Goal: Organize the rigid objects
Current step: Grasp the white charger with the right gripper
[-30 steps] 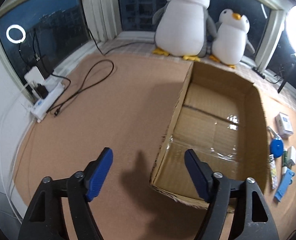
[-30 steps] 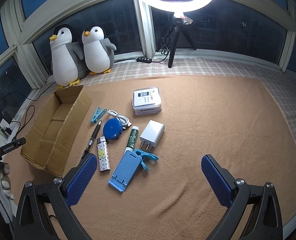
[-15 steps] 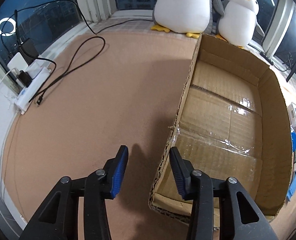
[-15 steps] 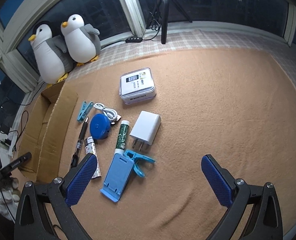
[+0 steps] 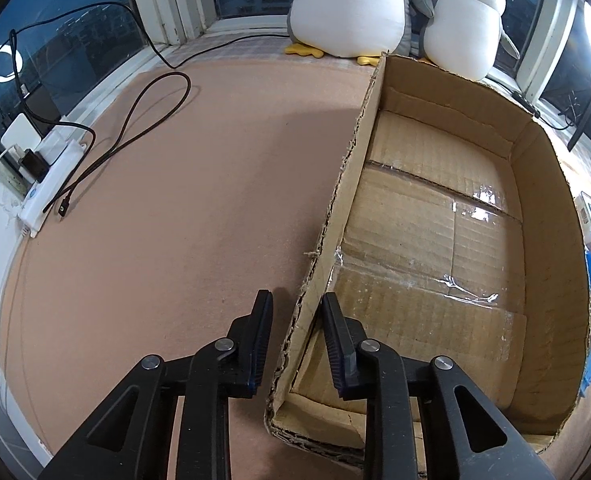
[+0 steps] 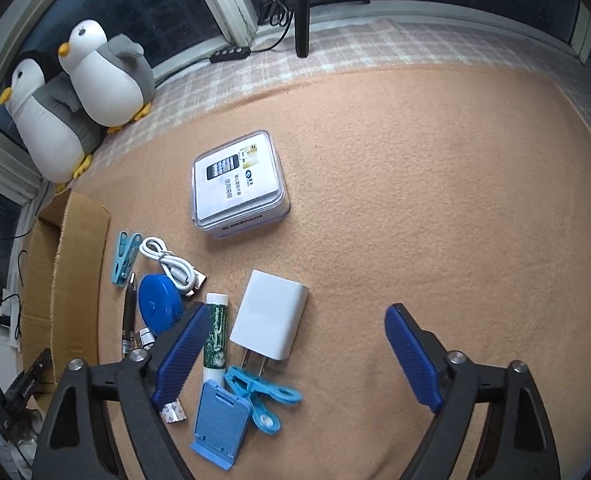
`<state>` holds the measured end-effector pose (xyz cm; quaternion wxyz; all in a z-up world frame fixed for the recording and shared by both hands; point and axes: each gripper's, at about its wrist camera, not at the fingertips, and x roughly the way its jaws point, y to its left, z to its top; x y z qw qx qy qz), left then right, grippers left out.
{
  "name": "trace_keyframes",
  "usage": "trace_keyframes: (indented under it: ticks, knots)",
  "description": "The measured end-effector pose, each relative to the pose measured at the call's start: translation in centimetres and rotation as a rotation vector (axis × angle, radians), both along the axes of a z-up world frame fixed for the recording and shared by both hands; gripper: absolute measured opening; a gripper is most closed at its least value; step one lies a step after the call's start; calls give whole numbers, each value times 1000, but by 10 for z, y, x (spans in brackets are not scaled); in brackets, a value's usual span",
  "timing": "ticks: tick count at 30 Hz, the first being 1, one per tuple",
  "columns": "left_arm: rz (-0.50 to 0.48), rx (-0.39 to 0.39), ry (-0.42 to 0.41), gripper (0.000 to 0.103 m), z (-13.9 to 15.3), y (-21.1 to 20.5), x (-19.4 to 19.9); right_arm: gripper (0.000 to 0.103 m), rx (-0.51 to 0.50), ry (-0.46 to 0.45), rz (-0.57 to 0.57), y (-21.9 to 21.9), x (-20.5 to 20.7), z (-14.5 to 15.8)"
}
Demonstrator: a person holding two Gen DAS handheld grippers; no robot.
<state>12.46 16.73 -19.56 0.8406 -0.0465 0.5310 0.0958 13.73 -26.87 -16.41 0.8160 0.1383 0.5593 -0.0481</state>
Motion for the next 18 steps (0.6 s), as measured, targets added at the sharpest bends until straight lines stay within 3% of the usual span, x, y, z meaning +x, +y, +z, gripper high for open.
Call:
trace_keyframes:
  ticks: [5,13,18]
  knots:
    - [3,-5,-6,27,0,1,0,63,-16,58,-2,2,11,-10]
    - [8,-14,-14,27,-1,1,-1,62,-31,118,24,13,21,-21]
    - [6,-17,-15,27,-1,2,-1,55,-79,148,63,24,29,-27]
